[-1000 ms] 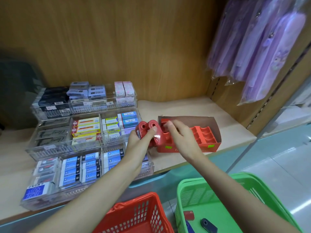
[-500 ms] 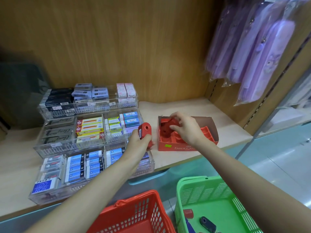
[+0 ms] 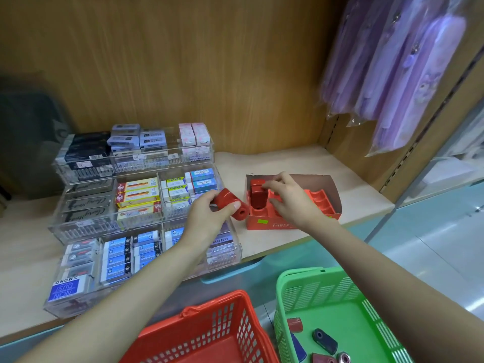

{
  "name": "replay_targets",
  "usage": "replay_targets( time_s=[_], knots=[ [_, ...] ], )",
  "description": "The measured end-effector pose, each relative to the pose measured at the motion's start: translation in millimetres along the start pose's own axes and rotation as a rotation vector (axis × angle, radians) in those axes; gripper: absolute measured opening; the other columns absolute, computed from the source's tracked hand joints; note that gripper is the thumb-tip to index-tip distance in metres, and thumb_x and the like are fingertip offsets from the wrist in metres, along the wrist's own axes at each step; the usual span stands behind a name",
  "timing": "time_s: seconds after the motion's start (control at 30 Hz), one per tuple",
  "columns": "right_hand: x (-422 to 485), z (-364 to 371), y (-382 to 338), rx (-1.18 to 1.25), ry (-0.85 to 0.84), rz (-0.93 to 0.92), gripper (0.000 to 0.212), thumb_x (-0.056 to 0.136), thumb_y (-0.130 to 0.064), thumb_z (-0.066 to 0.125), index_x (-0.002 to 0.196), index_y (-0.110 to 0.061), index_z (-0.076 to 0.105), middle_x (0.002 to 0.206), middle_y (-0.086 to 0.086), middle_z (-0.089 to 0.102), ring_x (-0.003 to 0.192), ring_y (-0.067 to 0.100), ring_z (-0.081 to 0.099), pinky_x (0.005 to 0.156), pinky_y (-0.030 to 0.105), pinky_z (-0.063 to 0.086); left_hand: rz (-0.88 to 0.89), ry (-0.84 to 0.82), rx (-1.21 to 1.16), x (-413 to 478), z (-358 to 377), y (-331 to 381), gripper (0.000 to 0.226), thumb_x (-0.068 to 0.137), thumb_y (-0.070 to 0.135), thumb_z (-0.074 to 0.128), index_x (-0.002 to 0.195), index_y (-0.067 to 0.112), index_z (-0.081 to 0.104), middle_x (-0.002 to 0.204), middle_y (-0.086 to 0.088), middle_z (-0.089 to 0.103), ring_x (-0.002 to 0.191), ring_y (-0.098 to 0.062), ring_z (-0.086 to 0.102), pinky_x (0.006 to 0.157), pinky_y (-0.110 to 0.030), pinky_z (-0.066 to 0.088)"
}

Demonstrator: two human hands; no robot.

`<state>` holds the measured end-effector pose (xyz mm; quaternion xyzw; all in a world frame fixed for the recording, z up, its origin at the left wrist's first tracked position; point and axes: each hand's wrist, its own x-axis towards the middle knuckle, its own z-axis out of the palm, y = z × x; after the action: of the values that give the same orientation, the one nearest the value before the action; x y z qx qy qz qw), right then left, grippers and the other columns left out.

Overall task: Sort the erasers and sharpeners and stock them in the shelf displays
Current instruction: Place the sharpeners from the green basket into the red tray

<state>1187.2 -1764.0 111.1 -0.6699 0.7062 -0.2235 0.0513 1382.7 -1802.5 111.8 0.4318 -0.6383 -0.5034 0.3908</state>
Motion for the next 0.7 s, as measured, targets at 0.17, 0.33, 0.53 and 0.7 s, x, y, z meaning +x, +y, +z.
replay_targets(
  time_s=[0.17,0.33,0.53,0.7],
  knots=[
    [-56.0,-16.5,30.8,0.061,0.084,0.093,0.027,0.09,-0.01,0.056,0.118,-0.009,0.057,0.106,-0.004,0.039,0.091,0.019,0.055,0.087,0.033,0.044,0.191,-0.068,0.236,21.9,23.2,16.6,0.027,0.08,0.009,0.072,0.096,0.016,0.051,0.082,0.011,0.055,0.064,-0.006,0.049,0.061,-0.013,0.039],
    [-122.6,-23.1,67.8,0.058,-0.025,0.172,0.029,0.092,-0.014,0.056,0.12,-0.014,0.054,0.111,-0.004,0.041,0.092,0.008,0.049,0.082,0.021,0.037,0.351,-0.144,0.548,28.9,39.5,12.9,0.028,0.083,0.01,0.068,0.109,0.011,0.058,0.097,-0.001,0.057,0.08,-0.021,0.054,0.076,-0.03,0.042],
    [-143.5,-29.4,84.1,0.02,-0.086,0.218,0.026,0.094,-0.02,0.054,0.119,-0.015,0.055,0.112,-0.003,0.045,0.099,0.013,0.054,0.084,0.026,0.042,0.369,-0.133,0.733,23.3,37.9,0.3,0.031,0.086,0.011,0.065,0.116,0.005,0.061,0.106,-0.012,0.053,0.094,-0.027,0.055,0.082,-0.026,0.038],
    [-157.2,-29.9,86.3,-0.032,-0.157,0.181,0.028,0.095,-0.022,0.05,0.123,-0.017,0.052,0.118,-0.003,0.045,0.098,0.006,0.048,0.083,0.016,0.034,0.386,-0.165,0.891,24.3,46.3,10.6,0.032,0.09,0.012,0.06,0.121,0.005,0.059,0.103,-0.009,0.05,0.099,-0.026,0.053,0.076,-0.02,0.032]
  ],
)
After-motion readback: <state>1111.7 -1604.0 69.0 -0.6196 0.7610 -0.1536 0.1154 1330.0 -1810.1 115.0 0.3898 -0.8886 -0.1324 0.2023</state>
